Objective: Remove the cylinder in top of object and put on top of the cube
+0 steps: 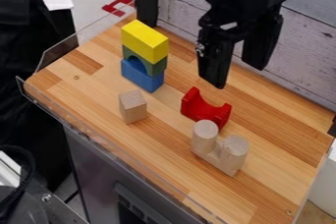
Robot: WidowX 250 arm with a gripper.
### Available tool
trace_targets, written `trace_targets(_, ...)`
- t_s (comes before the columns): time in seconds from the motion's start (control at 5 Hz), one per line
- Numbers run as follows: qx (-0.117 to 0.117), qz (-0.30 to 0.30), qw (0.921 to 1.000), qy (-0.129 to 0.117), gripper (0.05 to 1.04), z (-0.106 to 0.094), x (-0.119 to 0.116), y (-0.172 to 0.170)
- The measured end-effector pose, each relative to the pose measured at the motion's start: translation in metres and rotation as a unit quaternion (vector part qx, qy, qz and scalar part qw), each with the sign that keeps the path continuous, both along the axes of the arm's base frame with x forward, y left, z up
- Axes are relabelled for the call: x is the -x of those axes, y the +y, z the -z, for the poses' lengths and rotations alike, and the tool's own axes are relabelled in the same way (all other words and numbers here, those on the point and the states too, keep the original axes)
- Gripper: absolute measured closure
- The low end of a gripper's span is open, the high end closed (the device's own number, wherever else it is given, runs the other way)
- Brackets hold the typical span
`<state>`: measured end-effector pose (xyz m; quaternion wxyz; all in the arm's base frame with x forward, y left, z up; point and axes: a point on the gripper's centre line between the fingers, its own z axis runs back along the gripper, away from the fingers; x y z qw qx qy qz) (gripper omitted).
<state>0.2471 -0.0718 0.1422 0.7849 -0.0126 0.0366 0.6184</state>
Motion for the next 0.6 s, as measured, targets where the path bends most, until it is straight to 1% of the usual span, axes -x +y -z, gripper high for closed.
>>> trace_targets(0.2,-0.004,0.001,0.9999,0.016,0.084,0.008,0.002,0.0)
trace_targets(0.4,0.013,-0.007,0.9997,0.021,0.084,0.021,0.006,-0.001)
trace_targets(0.6,0.032,-0.016,0.999,0.027,0.084,0.041,0.004,0.002)
